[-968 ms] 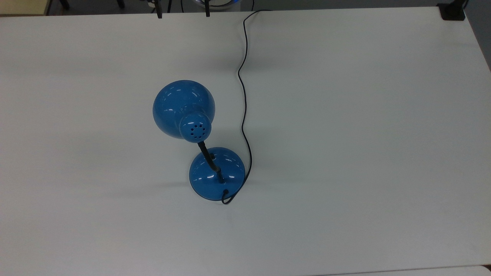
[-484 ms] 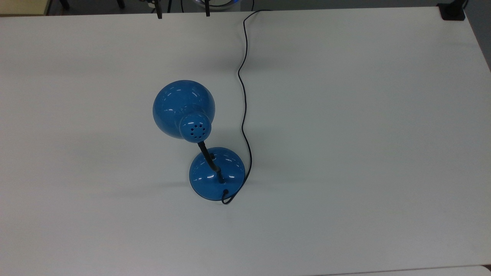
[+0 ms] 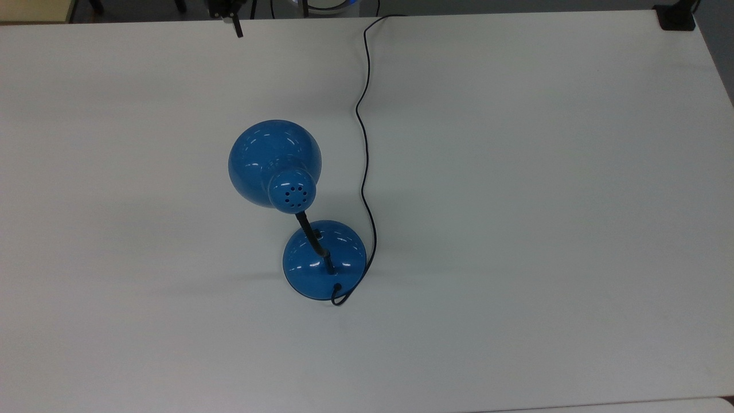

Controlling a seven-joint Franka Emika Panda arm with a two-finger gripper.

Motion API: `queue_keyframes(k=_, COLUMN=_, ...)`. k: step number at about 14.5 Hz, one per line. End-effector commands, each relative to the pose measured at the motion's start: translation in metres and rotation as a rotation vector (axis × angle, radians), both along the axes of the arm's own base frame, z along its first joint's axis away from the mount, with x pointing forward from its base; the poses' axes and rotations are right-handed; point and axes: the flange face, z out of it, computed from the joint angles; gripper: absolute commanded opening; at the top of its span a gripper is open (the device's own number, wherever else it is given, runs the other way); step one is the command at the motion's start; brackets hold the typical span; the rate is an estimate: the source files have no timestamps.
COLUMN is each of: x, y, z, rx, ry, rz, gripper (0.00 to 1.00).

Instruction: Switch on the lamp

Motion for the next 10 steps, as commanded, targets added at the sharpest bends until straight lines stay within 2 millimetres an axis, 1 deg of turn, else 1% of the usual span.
queue_keyframes(k=1, x=0.012, y=-0.009, z=-0.030, rx=-0.013, ry=-0.004, rz=0.028, gripper=1.00)
queue_keyframes(k=2, x=0.014, y=-0.010, z=-0.040, rx=-0.013, ry=-0.018, rz=0.028, gripper=0.95)
queue_keyframes(k=3, x=0.016, y=-0.010, z=-0.047, rx=-0.010, ry=-0.032, rz=0.024, gripper=0.84)
queue_keyframes(k=5, x=0.019, y=-0.009, z=-0.061, rx=0.001, ry=-0.045, rz=0.010, gripper=0.39)
queue_keyframes(k=6, x=0.021, y=-0.009, z=-0.070, rx=0.008, ry=-0.041, rz=-0.007, gripper=0.20)
queue_keyframes(k=7, x=0.025, y=-0.007, z=-0.078, rx=0.014, ry=-0.046, rz=-0.028, gripper=0.05)
queue_keyframes(k=8, x=0.032, y=-0.004, z=-0.088, rx=0.016, ry=-0.052, rz=-0.040, gripper=0.00)
queue_keyframes(k=10, x=0.043, y=0.000, z=-0.112, rx=0.018, ry=-0.068, rz=-0.061, gripper=0.00)
